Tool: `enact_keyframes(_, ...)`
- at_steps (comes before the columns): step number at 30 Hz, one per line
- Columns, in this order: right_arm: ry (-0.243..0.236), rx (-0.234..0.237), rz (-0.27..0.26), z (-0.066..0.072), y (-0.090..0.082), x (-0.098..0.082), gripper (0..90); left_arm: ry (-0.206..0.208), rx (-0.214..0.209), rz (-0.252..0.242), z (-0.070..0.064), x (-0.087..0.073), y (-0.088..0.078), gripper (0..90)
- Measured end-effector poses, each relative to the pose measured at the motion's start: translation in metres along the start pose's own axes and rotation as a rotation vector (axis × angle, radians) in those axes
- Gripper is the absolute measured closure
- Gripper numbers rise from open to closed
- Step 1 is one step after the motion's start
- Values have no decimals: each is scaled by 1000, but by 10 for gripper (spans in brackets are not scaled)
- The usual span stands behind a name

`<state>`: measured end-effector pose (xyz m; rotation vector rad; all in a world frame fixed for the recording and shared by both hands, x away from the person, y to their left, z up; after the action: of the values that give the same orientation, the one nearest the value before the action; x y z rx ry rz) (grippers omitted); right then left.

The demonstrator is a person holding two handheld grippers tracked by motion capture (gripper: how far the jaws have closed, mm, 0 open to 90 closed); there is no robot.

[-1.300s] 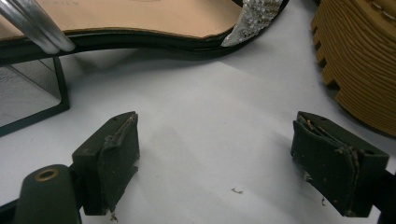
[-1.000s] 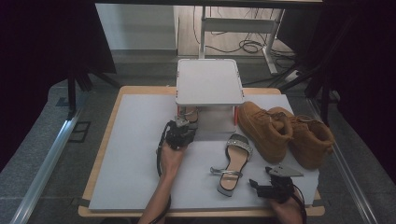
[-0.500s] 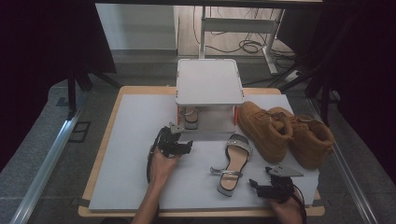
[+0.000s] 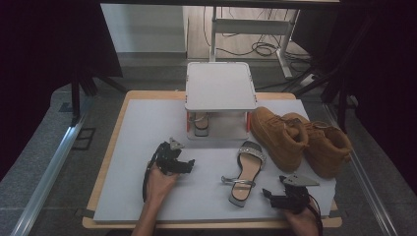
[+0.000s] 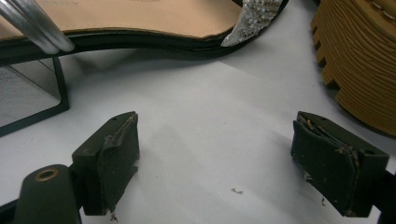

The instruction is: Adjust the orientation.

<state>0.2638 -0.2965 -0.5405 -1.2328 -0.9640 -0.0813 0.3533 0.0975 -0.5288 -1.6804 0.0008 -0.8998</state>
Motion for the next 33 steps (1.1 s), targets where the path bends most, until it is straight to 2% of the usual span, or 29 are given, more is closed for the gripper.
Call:
enact_keyframes(4, -1, 0, 0, 0, 0, 0, 154, 9, 12, 7, 2, -7, 5, 134)
enact_keyframes(5, -1, 0, 0, 0, 0, 0, 154, 2, 3, 2, 4, -8, 6, 127)
enact_keyframes(21, -8, 6, 8, -1, -1, 1, 177, -1, -1, -4, 4, -9, 6, 129)
enact_keyframes(26, 2, 13, 0, -3, -5, 1, 331, -1, -1, -4, 4, -9, 6, 129)
enact_keyframes(33, 27, 98, -63, -4, -18, 2, 532, -1, 0, -3, 4, -9, 6, 129)
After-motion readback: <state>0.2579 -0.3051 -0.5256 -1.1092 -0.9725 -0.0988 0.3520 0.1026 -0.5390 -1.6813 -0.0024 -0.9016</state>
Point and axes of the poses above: each handheld gripper's, and its own axes: y roughly forward along the jaws, x roughly out of its top, z roughly to its left, the point moved 2 cm from there along y, roughly forward along the jaws, and after that the axes turned 10 degrees about z, right-handed, at the moved point
